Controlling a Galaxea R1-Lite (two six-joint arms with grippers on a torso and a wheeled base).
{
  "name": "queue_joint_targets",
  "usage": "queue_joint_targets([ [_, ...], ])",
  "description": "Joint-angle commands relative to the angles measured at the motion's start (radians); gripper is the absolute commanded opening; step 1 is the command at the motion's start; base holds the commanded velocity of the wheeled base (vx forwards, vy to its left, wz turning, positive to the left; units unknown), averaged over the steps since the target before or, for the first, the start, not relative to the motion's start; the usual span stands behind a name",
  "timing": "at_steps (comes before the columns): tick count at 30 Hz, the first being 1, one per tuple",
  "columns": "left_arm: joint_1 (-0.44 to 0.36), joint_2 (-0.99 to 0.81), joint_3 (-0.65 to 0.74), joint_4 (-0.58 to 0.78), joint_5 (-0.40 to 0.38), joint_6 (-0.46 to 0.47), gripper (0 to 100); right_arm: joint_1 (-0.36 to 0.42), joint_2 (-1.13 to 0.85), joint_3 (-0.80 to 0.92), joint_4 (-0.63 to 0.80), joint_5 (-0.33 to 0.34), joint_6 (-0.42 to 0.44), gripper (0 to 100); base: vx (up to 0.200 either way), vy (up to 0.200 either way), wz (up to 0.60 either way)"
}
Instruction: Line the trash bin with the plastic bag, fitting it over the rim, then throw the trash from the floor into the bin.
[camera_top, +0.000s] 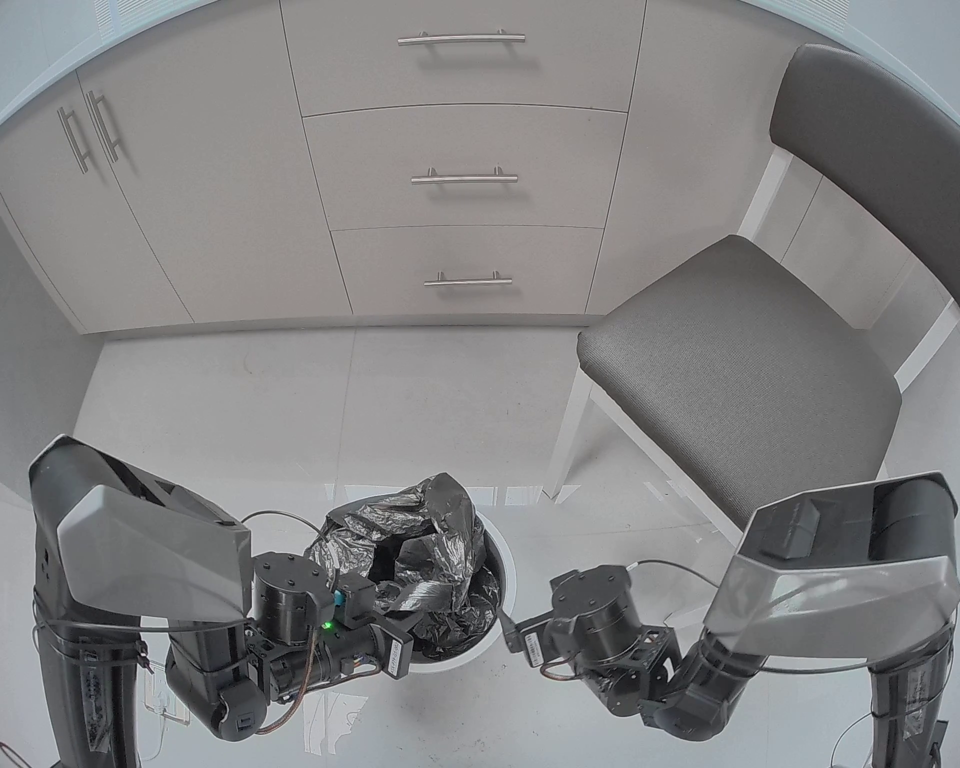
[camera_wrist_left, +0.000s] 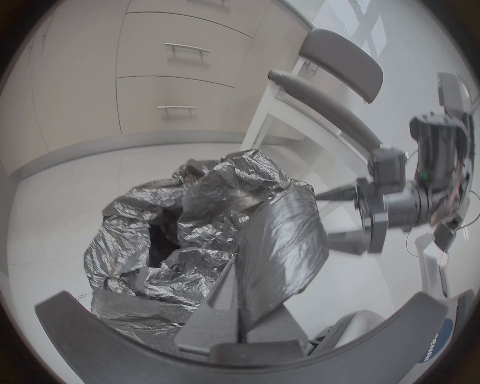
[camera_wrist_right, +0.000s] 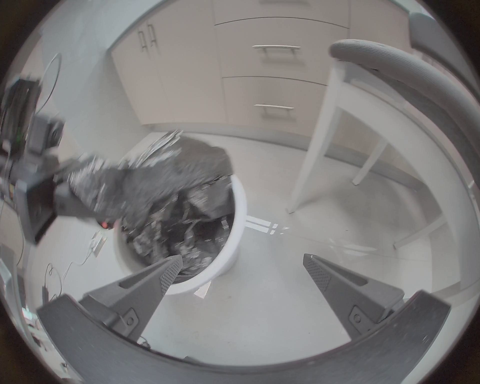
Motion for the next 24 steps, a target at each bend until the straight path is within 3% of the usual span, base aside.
queue_joint_targets([
  [1,-0.016,0.087,-0.011,-0.001,0.001,0.012,0,-0.062,-0.071,0.042,-0.056,-0.003,0.006,100,0.000,0.000,0.00],
  [4,-0.016,0.100,-0.011,-0.001,-0.001,0.012,0,-0.079,-0.094,0.024,-0.119,-0.001,0.000,100,0.000,0.000,0.00],
  [14,-0.090,0.118,-0.025,0.001,0.004,0.012,0,-0.017,-0.047,-0.071,-0.102,0.000,-0.014,100,0.000,0.000,0.00],
  [24,-0.109,0.147,-0.046,-0.001,0.022,0.011,0,0.024,0.015,-0.104,-0.059,0.000,-0.034,100,0.000,0.000,0.00],
])
